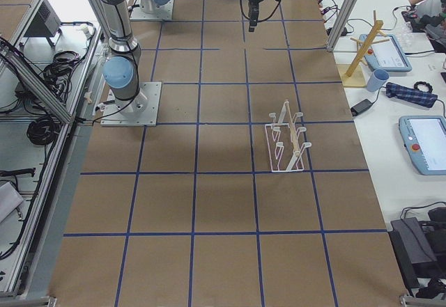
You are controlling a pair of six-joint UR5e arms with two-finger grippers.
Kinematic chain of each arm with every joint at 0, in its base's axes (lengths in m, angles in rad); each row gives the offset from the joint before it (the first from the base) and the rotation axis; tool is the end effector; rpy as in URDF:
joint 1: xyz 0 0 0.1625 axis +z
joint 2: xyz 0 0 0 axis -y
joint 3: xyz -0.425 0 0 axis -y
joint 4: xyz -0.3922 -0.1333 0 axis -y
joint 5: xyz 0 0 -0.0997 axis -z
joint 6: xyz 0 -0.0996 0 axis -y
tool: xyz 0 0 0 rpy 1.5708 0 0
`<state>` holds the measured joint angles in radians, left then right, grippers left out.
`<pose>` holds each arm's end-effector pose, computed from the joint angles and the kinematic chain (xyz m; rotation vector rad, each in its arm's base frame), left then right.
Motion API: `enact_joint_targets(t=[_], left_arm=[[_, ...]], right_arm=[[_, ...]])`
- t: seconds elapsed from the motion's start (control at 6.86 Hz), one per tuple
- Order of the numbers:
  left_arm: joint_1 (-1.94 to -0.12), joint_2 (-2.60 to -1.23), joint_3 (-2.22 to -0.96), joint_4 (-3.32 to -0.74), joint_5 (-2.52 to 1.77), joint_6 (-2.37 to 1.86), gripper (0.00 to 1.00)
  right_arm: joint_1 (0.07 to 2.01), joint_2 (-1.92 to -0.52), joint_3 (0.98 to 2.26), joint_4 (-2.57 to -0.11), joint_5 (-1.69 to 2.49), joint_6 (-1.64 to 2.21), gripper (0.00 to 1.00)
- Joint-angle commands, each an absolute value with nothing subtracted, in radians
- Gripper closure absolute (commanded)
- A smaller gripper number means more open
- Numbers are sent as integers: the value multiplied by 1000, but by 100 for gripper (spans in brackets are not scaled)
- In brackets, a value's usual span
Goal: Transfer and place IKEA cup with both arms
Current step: 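Open the left gripper and lift it away from the tray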
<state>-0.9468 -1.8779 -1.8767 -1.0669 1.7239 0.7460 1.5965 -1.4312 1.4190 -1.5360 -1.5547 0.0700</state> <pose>0.2183 -0.5053 0.2333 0.2006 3.0729 0.2797 0.1490 -0.5451 0.4863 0.0695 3.1256 0.0365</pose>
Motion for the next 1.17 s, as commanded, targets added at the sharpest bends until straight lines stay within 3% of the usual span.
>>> enact_joint_targets(t=[0.0, 0.44, 1.02], left_arm=[[-962, -1833, -1859, -1121, 1720, 746, 0], [-1018, -1731, -1680, -1397, 1686, 712, 0], [-1354, -1591, -1572, -1610, 1683, 291, 0]], right_arm=[[1592, -1431, 1425, -1540, -1555, 68, 0], [1595, -1436, 1427, -1543, -1557, 75, 0], [1600, -1440, 1424, -1543, -1555, 81, 0]])
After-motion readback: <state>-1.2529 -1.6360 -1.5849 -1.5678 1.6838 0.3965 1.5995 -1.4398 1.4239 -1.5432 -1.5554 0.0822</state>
